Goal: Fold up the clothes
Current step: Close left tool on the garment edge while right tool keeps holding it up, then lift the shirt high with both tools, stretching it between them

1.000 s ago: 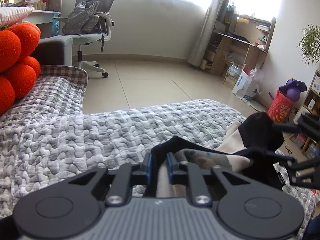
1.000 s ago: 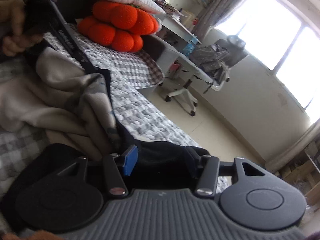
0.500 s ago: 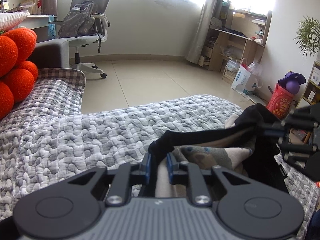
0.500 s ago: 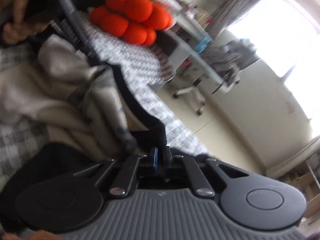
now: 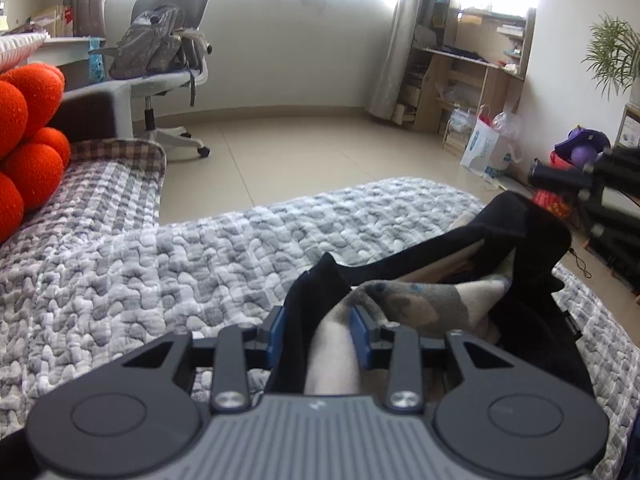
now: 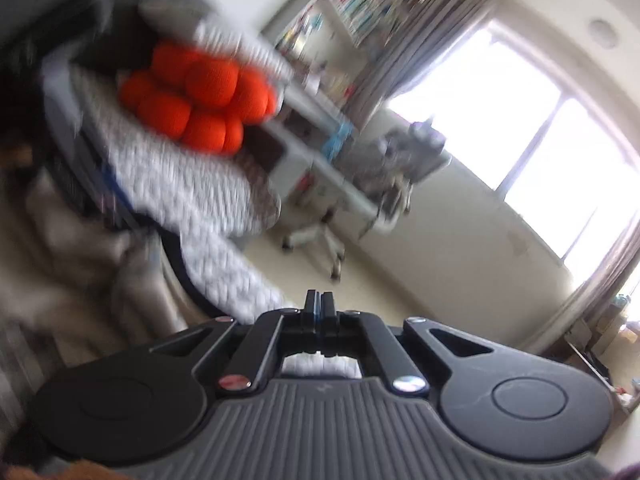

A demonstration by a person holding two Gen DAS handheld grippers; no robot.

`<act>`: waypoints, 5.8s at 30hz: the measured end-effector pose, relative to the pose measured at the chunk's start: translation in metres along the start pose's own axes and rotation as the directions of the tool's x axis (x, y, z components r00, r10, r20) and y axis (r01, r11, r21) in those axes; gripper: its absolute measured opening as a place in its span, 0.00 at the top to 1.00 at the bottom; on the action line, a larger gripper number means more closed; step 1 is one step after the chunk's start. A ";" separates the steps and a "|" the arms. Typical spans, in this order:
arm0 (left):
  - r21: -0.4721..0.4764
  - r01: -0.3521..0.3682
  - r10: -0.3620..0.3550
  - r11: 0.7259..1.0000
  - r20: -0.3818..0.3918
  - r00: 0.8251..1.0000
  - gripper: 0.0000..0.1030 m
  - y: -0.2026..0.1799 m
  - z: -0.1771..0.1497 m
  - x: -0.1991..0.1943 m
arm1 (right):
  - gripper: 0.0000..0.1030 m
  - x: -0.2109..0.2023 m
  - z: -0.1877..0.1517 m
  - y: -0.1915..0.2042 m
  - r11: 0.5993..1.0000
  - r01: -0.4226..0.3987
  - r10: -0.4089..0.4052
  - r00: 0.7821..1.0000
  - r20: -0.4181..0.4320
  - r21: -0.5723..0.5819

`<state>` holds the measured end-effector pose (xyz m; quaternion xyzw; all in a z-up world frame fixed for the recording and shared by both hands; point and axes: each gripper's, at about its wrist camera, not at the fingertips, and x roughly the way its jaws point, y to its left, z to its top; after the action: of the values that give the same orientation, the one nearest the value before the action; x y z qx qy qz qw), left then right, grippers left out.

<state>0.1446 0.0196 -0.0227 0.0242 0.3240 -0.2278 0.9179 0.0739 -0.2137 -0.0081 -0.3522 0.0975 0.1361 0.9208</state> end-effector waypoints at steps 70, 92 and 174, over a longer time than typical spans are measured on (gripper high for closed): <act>-0.167 -0.114 0.117 0.979 0.009 0.993 0.97 0.033 -0.048 -0.073 | 0.98 -0.036 0.023 0.056 0.988 0.022 -0.023 1.000 0.000 0.151; -0.147 -0.081 0.079 0.986 -0.015 0.997 0.94 0.031 -0.052 -0.072 | 0.99 -0.041 0.021 0.048 0.967 0.059 -0.060 0.998 -0.001 0.247; -0.225 -0.532 0.469 0.816 0.797 0.382 0.97 -0.115 0.052 -0.388 | 1.00 -0.232 0.123 -0.041 0.950 0.236 -0.312 0.678 0.666 0.205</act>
<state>-0.1411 0.0630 0.2646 0.0422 -0.1749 0.0650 0.9815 -0.1214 -0.2019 0.1712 -0.2388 -0.2995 0.1126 0.9169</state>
